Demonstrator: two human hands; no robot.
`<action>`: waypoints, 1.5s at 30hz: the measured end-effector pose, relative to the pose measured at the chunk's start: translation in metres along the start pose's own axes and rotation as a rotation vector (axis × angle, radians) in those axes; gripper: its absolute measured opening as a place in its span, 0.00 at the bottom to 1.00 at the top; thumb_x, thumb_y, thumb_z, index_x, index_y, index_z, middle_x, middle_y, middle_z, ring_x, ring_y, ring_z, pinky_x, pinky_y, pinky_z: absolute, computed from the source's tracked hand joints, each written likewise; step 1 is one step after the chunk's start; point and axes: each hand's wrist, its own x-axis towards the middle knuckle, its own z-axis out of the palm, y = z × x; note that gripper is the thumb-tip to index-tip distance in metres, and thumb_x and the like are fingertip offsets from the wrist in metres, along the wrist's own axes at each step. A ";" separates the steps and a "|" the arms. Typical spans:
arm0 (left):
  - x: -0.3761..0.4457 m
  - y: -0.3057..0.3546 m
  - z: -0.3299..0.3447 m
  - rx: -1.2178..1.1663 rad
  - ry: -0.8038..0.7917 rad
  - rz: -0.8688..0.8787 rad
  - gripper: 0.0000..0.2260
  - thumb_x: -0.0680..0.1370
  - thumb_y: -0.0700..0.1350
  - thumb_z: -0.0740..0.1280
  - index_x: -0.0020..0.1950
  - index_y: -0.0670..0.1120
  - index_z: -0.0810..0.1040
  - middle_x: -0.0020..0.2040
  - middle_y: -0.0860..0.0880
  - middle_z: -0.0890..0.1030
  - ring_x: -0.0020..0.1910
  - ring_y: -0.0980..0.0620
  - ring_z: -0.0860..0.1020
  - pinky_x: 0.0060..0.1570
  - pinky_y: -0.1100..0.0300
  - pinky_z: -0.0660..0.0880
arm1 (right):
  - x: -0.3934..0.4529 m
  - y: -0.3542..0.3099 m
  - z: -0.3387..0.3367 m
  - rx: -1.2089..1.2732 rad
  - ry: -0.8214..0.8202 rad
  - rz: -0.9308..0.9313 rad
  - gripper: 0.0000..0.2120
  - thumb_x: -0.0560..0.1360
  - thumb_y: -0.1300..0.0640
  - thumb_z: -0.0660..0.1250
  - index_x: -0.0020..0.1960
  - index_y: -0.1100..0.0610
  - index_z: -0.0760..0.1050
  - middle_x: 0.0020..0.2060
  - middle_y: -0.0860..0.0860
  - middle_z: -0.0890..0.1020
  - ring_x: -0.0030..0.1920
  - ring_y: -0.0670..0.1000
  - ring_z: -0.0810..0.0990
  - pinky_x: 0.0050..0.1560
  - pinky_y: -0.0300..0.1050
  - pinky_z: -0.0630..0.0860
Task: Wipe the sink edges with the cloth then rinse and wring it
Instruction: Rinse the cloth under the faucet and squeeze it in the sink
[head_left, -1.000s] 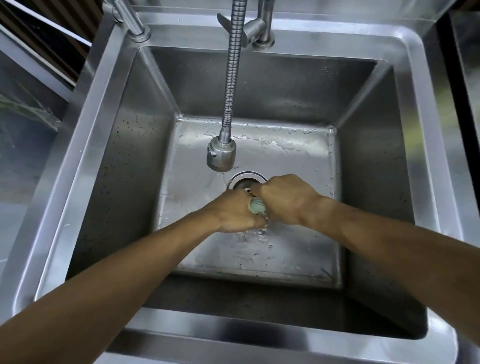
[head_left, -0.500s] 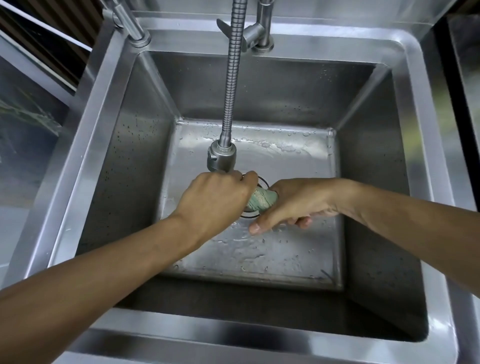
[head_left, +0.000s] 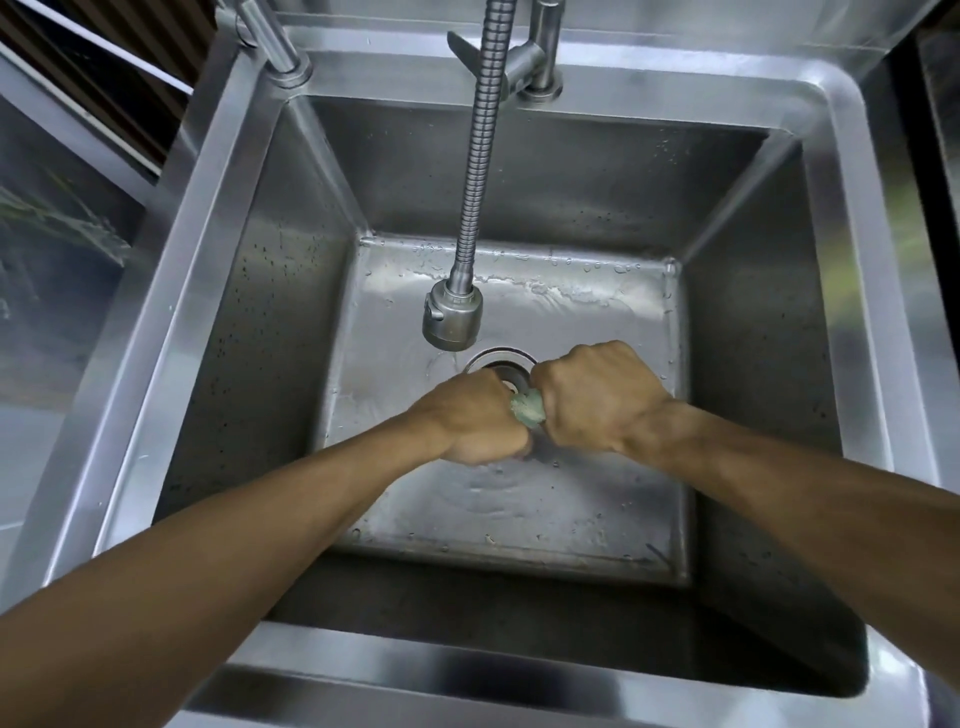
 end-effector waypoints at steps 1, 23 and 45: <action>0.002 -0.001 0.002 -0.057 -0.026 -0.015 0.08 0.69 0.45 0.72 0.45 0.44 0.79 0.36 0.50 0.79 0.33 0.51 0.76 0.32 0.60 0.67 | 0.001 0.000 0.000 -0.022 -0.003 -0.012 0.08 0.75 0.54 0.63 0.52 0.51 0.78 0.45 0.54 0.84 0.40 0.59 0.76 0.43 0.47 0.69; -0.001 -0.035 0.014 0.124 -0.046 0.139 0.19 0.75 0.67 0.68 0.56 0.55 0.79 0.47 0.56 0.81 0.47 0.53 0.79 0.53 0.54 0.78 | 0.109 0.042 -0.194 0.854 0.229 0.006 0.02 0.82 0.59 0.65 0.54 0.56 0.75 0.24 0.47 0.79 0.23 0.49 0.72 0.25 0.43 0.72; 0.009 -0.047 -0.002 -0.139 0.063 0.229 0.09 0.74 0.60 0.75 0.46 0.61 0.77 0.40 0.59 0.80 0.39 0.62 0.77 0.39 0.66 0.71 | 0.090 0.042 -0.125 1.458 0.419 -0.084 0.21 0.82 0.63 0.63 0.71 0.46 0.74 0.37 0.51 0.82 0.29 0.55 0.75 0.28 0.48 0.74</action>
